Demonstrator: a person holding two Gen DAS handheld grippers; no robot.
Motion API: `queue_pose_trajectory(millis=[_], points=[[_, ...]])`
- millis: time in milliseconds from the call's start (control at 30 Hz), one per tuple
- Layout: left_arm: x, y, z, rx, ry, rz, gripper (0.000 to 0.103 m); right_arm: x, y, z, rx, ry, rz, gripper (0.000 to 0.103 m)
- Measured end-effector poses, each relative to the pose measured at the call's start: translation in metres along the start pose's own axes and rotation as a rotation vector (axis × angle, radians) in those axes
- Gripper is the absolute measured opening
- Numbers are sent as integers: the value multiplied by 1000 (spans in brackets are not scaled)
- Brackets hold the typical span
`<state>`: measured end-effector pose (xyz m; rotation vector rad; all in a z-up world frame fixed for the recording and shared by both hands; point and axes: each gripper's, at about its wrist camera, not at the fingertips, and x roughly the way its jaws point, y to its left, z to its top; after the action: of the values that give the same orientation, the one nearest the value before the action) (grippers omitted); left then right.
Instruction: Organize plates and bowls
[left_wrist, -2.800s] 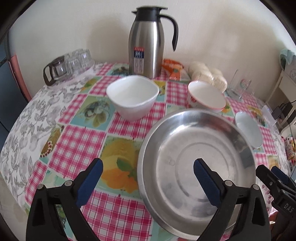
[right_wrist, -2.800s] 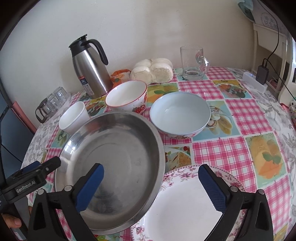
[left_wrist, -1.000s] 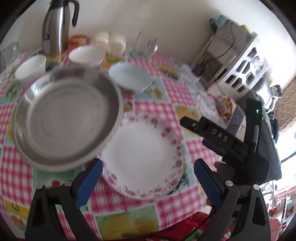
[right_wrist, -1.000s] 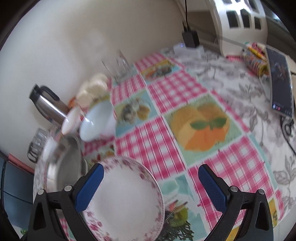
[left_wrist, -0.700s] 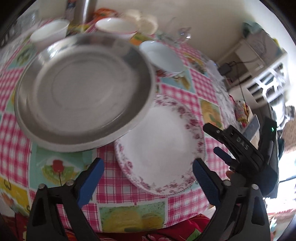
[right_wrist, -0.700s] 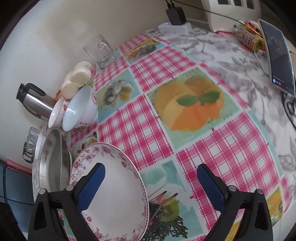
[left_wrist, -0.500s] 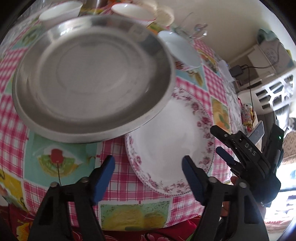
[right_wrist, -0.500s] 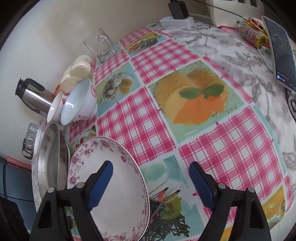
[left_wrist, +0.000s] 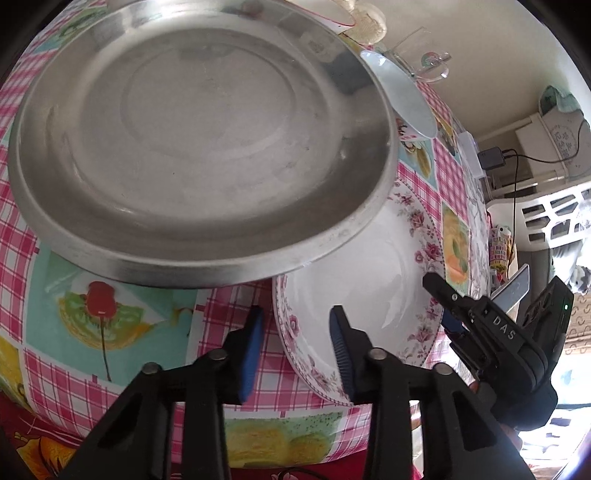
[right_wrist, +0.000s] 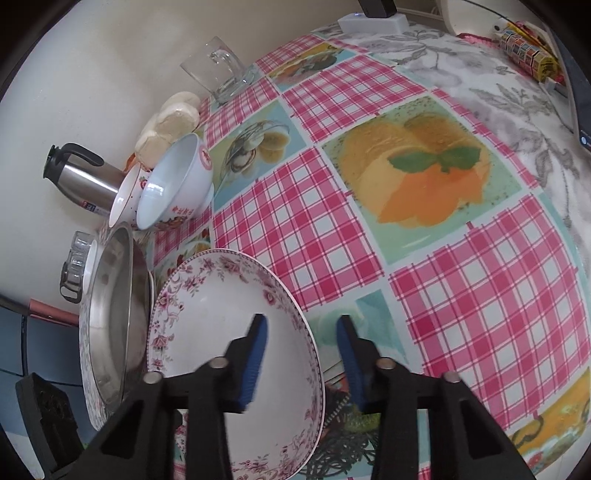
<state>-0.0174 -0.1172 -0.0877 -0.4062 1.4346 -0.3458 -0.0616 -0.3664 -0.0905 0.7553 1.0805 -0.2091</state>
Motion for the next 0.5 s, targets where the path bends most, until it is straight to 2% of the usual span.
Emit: queue_pose_trajectory(millis=[133, 200, 500], points=[[5, 7, 2, -37, 14, -21, 21, 2, -2, 0, 3, 11, 3, 23], [7, 8, 3, -47, 13, -30, 17, 3, -2, 0, -1, 15, -1, 23], [6, 15, 3, -95, -36, -47, 15, 5, -1, 0, -12, 25, -3, 17]])
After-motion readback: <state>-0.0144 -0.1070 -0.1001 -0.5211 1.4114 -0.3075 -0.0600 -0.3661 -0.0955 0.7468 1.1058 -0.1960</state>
